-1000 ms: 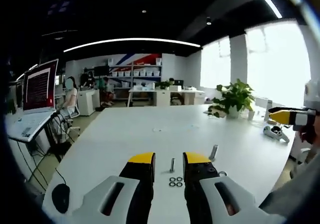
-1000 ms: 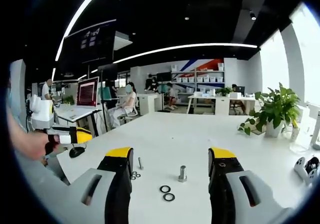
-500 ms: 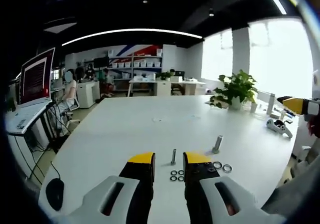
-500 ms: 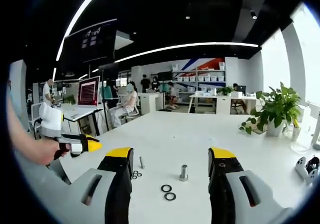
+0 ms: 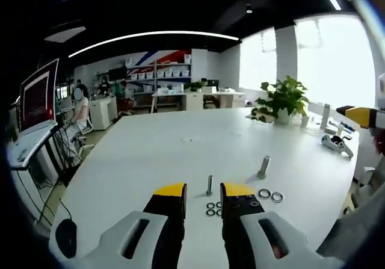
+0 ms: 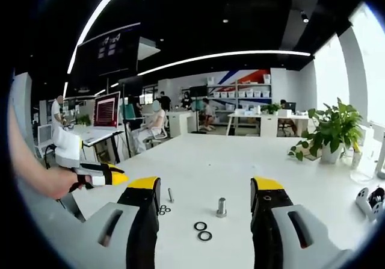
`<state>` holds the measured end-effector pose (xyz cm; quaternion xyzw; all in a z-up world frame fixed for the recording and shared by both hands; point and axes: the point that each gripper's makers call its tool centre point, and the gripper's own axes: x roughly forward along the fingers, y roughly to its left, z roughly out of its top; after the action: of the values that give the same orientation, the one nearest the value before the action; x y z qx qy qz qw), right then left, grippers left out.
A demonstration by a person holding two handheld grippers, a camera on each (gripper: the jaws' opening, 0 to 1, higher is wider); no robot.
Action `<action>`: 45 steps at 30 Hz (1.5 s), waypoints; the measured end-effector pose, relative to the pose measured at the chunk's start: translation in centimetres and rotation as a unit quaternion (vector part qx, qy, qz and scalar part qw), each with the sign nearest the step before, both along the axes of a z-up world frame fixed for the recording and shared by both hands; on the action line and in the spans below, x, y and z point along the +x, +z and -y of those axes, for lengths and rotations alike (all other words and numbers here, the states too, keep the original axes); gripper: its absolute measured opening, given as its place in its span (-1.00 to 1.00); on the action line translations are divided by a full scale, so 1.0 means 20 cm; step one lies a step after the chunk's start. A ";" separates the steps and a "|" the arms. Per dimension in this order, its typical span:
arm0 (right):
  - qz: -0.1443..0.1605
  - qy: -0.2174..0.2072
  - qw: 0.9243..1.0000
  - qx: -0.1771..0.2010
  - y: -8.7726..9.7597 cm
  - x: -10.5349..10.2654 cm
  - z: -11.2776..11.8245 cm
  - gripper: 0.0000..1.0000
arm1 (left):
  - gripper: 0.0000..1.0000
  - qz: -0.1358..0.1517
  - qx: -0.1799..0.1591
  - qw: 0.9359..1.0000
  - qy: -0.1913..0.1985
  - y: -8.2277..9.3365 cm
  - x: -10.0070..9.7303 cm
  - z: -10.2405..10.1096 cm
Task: Place the washer onto the threaded stud by aligning its center hole with the stud, sliding it down to the base, and recovering from edge contact or off-axis alignment until the washer reaches the visible bottom stop.
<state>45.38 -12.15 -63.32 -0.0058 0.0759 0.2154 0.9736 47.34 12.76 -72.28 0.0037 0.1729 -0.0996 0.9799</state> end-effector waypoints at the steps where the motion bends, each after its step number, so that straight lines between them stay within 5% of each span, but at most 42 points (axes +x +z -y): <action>1: -0.001 0.000 1.000 0.000 0.00 0.00 0.00 0.25 | -0.60 -0.001 0.000 1.000 0.000 -0.01 0.00 0.00; 28: -0.005 0.005 1.000 -0.005 -0.01 -0.01 -0.01 0.23 | -0.54 -0.121 0.031 0.991 -0.043 -0.34 0.14 0.11; 45: -0.009 0.015 1.000 -0.011 -0.03 -0.01 -0.03 0.21 | -0.54 -0.155 0.040 0.986 -0.053 -0.45 0.22 0.12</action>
<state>45.21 -11.58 -63.89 -0.0159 0.0872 0.2287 0.9695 51.83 10.31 -81.24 0.0367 0.3258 -0.1441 0.9337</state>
